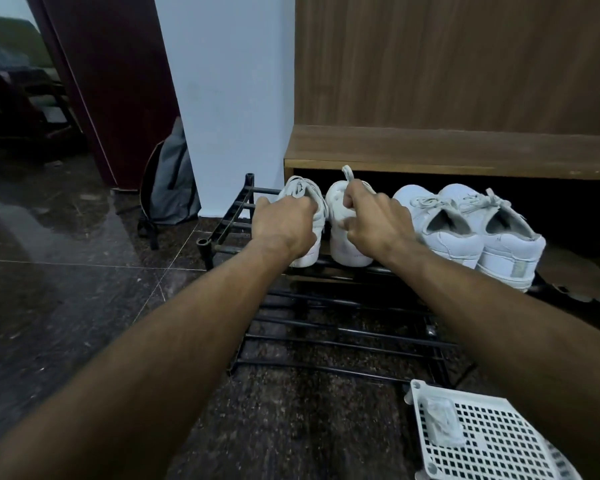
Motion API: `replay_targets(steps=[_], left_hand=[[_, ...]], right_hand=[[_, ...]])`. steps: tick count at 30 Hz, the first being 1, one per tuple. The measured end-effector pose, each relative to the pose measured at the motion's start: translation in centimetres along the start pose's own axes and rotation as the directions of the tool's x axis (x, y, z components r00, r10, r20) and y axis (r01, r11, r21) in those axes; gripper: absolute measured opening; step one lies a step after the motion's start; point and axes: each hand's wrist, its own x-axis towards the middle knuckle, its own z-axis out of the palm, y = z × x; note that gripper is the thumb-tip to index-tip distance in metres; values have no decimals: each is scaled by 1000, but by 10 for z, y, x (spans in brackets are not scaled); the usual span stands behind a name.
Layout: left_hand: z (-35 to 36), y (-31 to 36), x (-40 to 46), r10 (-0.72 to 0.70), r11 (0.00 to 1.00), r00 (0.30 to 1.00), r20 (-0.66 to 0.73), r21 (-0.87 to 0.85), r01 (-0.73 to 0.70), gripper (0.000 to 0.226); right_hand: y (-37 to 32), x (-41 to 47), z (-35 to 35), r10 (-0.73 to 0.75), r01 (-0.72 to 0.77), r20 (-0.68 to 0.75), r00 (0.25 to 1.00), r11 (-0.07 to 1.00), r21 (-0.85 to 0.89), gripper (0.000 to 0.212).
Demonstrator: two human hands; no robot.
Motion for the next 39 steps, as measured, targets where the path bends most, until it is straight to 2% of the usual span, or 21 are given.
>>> replay_targets(steps=[6, 9, 12, 14, 16, 20, 23, 25, 29, 34, 39], left_hand=[[-1, -6, -4, 47, 997, 997, 69, -60, -43, 20], [2, -9, -14, 93, 992, 992, 89, -98, -85, 50], [0, -7, -35, 133, 988, 991, -6, -79, -133, 69], [-3, -3, -53, 128, 988, 991, -49, -83, -132, 69], [-7, 5, -72, 110, 985, 994, -28, -129, -113, 66], [-13, 34, -121, 120, 973, 985, 122, -210, -93, 65], [-15, 58, -157, 155, 968, 957, 244, -230, -98, 63], [-16, 76, -177, 173, 968, 930, 325, -228, -100, 63], [-11, 117, -218, 201, 955, 890, 410, -283, -86, 62], [14, 157, -263, 266, 929, 848, 459, -357, -98, 63], [41, 176, -280, 330, 878, 819, 469, -472, -83, 50]], right_hand=[[0, 0, 2, 2, -3, 15, 1000, 997, 72, 25], [1, -11, -2, -51, 43, 63, 997, 992, 122, 31], [2, -38, -16, -124, 118, 57, 991, 988, 98, 47], [4, -58, -22, -143, 139, 45, 989, 987, 84, 47], [11, -79, -26, -142, 133, 83, 986, 986, 98, 42], [30, -136, -38, -97, 84, 235, 967, 994, 67, 36], [47, -180, -56, -67, 90, 418, 906, 995, -35, 39], [59, -206, -70, -19, 57, 482, 876, 996, -65, 40], [80, -250, -88, 80, -69, 493, 866, 997, -41, 36], [100, -288, -94, 220, -242, 540, 813, 970, -31, 24], [109, -317, -90, 292, -307, 549, 783, 949, -68, 27]])
